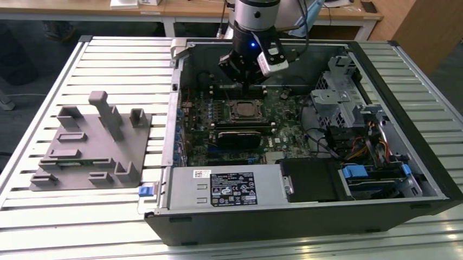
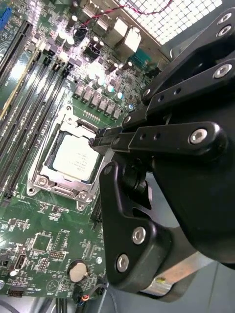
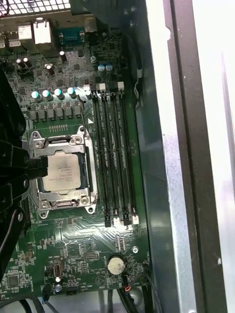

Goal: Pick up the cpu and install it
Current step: 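Install the first cpu locking lever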

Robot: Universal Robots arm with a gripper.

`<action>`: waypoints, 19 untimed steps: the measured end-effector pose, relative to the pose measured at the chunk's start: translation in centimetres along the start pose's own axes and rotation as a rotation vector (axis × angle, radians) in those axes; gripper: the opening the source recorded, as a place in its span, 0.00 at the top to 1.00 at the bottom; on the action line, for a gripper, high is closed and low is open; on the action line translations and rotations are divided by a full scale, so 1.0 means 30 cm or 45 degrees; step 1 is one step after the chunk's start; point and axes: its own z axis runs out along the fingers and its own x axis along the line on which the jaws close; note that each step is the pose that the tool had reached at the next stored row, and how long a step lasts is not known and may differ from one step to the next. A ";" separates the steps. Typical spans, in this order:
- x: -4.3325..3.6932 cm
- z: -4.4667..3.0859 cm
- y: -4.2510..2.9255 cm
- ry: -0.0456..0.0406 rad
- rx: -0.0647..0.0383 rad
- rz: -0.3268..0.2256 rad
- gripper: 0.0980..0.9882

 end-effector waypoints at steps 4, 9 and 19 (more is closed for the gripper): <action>0.000 0.000 0.000 0.000 0.000 -0.001 0.99; 0.000 -0.001 0.000 0.000 0.000 -0.001 0.99; 0.009 -0.038 0.000 0.000 0.000 -0.001 0.99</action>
